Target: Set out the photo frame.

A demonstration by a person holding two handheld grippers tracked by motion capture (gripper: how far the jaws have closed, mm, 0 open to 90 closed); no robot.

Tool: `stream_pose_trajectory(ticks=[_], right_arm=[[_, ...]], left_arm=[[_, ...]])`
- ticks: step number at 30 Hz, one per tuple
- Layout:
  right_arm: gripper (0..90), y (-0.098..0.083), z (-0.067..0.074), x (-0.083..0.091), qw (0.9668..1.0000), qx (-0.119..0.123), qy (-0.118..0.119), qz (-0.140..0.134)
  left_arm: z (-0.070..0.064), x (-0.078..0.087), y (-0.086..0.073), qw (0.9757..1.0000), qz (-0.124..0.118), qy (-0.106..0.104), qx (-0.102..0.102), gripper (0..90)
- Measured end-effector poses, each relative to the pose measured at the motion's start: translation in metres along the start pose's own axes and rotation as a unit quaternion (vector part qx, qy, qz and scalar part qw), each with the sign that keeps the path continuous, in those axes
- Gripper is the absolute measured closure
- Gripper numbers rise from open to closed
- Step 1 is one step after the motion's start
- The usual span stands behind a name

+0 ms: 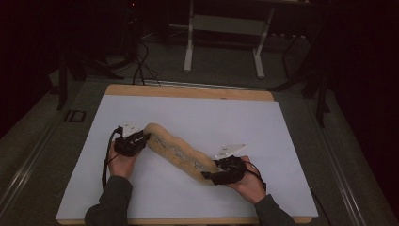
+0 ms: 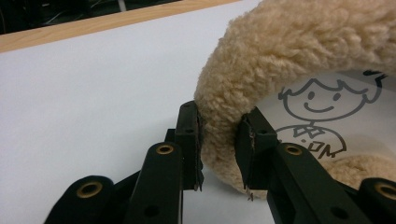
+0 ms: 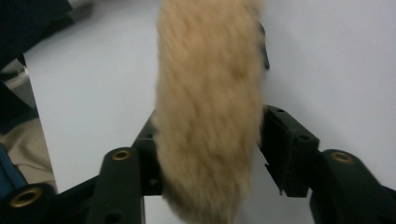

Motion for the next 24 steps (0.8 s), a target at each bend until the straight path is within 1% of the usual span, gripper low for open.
stream_pose_trajectory(ticks=[1,2,3,4,5,8,9,12,13,14,16,17,20,24], right_arm=[[46.1,0.000,0.000,0.000,1.0000,0.000,0.000,0.000],[46.1,-0.003,0.000,0.001,0.9999,-0.009,0.004,-0.006],[45.7,-0.003,0.000,0.001,0.9999,-0.009,0.004,-0.006],[43.5,-0.009,0.001,0.000,0.9997,-0.022,0.005,-0.007],[43.5,-0.010,0.002,0.000,0.9997,-0.024,0.004,-0.007],[47.0,-0.012,0.004,0.000,0.9996,-0.028,0.000,-0.005],[48.4,-0.012,0.004,0.001,0.9996,-0.028,-0.005,-0.006],[55.9,-0.012,-0.002,0.007,0.9987,-0.037,-0.033,-0.009],[58.1,-0.012,-0.006,0.010,0.9982,-0.040,-0.044,-0.012],[61.1,-0.012,-0.010,0.013,0.9972,-0.048,-0.054,-0.018],[63.2,-0.011,-0.018,0.017,0.9952,-0.065,-0.068,-0.030],[63.7,-0.010,-0.021,0.018,0.9945,-0.069,-0.071,-0.034],[64.4,-0.007,-0.030,0.020,0.9930,-0.064,-0.093,-0.033],[64.6,-0.003,-0.045,0.024,0.9897,-0.066,-0.120,-0.041]], left_arm=[[0.000,0.000,0.000,1.0000,0.000,0.000,0.000,73.4],[0.000,0.000,0.000,1.0000,0.000,0.000,0.000,73.4],[0.000,0.001,-0.001,1.0000,0.003,0.003,0.002,73.4],[0.000,0.002,-0.001,1.0000,0.004,0.005,0.003,73.6],[0.000,0.002,-0.001,1.0000,0.006,0.006,0.003,73.6],[0.000,0.003,-0.001,0.9999,0.010,0.010,0.007,73.7],[0.000,0.003,-0.001,0.9998,0.012,0.013,0.008,73.7],[0.000,0.007,-0.003,0.9996,0.015,0.020,0.015,73.7],[0.000,0.009,-0.004,0.9995,0.015,0.022,0.018,73.7],[0.000,0.011,-0.006,0.9994,0.014,0.022,0.023,73.6],[0.000,0.015,-0.009,0.9992,0.007,0.020,0.033,73.5],[0.001,0.016,-0.011,0.9991,0.003,0.021,0.037,73.5],[0.000,0.021,-0.014,0.9987,0.002,0.024,0.045,73.4],[-0.005,0.025,-0.016,0.9982,-0.002,0.029,0.051,73.2]])
Point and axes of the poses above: each handheld gripper's, and its own axes: x roughly backward along the jaws, y roughly out of its top, z roughly to its left, the point moved 9 cm from there along -x, roughly forward along the jaws, and after that the axes turned 14 degrees about y, right-handed, at the moved point
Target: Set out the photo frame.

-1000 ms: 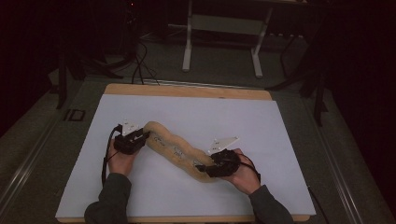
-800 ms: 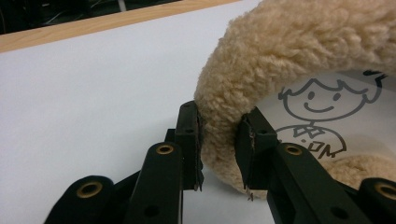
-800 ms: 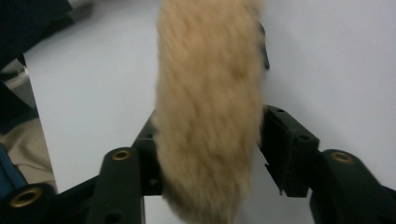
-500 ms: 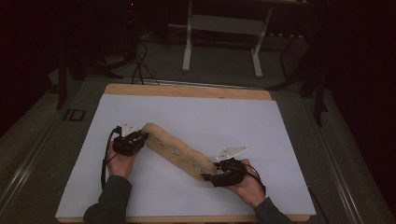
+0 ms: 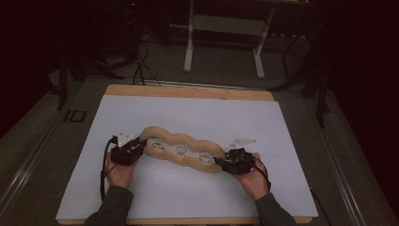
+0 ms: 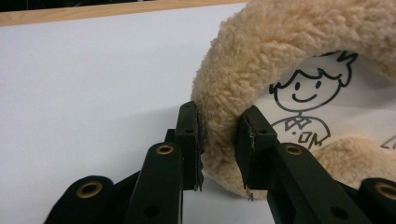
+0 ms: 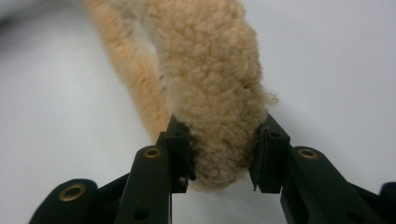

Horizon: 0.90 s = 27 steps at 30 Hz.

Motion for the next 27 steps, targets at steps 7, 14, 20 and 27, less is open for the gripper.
stream_pose_trajectory(ticks=[7,14,20,27], right_arm=[[63.5,0.007,-0.024,0.005,0.9991,-0.012,-0.025,-0.032],[61.4,0.014,-0.035,0.008,0.9975,0.002,-0.029,-0.065],[60.7,0.009,-0.038,0.007,0.9976,-0.011,-0.020,-0.066],[58.8,0.006,-0.047,0.010,0.9967,-0.019,-0.030,-0.074]], left_arm=[[-0.013,0.007,-0.004,0.9999,-0.006,0.006,0.011,72.9],[-0.018,0.014,-0.009,0.9997,-0.008,0.011,0.022,72.5],[-0.021,0.017,-0.009,1.0000,-0.007,0.001,0.005,72.3],[-0.030,0.021,-0.009,0.9999,-0.009,-0.005,-0.002,71.8]])
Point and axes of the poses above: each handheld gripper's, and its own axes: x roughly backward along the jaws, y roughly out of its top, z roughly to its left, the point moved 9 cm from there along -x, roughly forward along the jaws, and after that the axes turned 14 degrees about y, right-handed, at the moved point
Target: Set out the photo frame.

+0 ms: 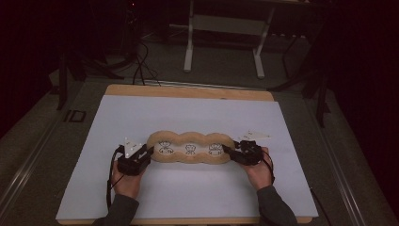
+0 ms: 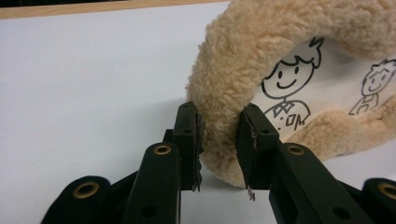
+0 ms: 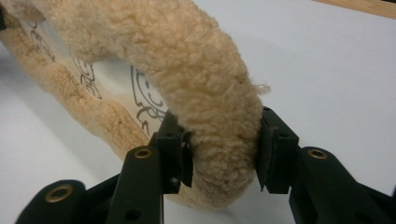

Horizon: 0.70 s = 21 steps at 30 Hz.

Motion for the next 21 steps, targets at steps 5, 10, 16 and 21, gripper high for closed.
stream_pose_trajectory(ticks=[5,10,16,21], right_arm=[[58.2,-0.001,-0.002,0.000,1.0000,0.002,0.003,-0.006],[47.8,-0.003,-0.004,-0.001,0.9999,-0.014,0.006,-0.007],[36.7,-0.003,-0.004,0.003,0.9993,-0.029,0.012,-0.020],[31.5,0.002,-0.002,0.016,0.9988,-0.026,0.020,-0.035]], left_arm=[[0.000,0.001,-0.001,0.9999,0.005,-0.009,0.001,71.6],[-0.001,0.002,-0.002,0.9991,0.016,-0.038,0.009,62.3],[-0.002,0.008,-0.003,0.9993,0.020,-0.031,-0.010,48.5],[0.006,0.019,0.000,0.9995,0.007,-0.023,-0.020,46.1]])
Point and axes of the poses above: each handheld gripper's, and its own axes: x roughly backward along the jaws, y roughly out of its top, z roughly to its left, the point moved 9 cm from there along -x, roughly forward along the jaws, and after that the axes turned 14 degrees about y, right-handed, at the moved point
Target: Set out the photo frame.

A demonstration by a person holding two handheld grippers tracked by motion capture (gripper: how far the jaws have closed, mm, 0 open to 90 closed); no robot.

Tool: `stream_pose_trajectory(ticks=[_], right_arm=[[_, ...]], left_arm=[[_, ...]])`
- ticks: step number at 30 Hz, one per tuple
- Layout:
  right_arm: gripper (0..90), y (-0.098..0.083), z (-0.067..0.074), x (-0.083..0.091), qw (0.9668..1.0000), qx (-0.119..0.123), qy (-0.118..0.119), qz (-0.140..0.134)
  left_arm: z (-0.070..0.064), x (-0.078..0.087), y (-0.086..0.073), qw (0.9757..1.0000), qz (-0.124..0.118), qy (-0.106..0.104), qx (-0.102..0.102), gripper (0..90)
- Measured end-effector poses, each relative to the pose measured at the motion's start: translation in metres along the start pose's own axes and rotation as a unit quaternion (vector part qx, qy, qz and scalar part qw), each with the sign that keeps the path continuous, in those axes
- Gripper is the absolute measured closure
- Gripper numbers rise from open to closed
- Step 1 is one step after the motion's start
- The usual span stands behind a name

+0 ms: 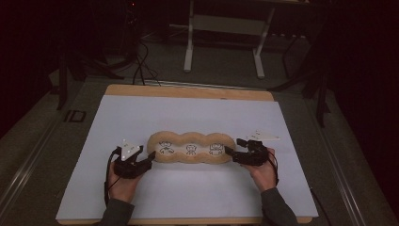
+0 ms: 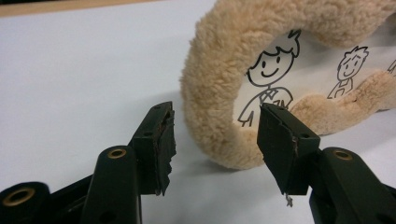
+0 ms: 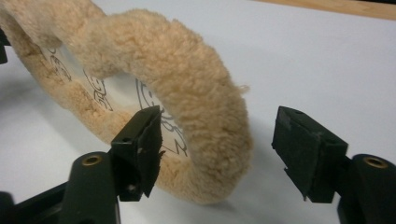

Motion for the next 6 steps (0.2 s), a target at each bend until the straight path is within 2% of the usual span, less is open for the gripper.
stream_pose_trajectory(ticks=[4,6], right_arm=[[29.0,0.001,-0.003,0.010,1.0000,-0.002,-0.001,-0.006],[28.1,0.002,-0.005,0.016,0.9999,-0.005,0.000,-0.009]], left_arm=[[0.013,0.010,0.004,0.9999,-0.009,0.006,-0.007,44.7],[0.022,0.014,0.006,0.9995,-0.015,0.021,-0.018,43.8]])
Point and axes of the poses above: each handheld gripper's, and its own axes: x roughly backward along the jaws, y roughly out of its top, z roughly to its left, the point moved 9 cm from there along -x, roughly forward along the jaws, and after that the axes turned 14 degrees about y, right-handed, at the moved point
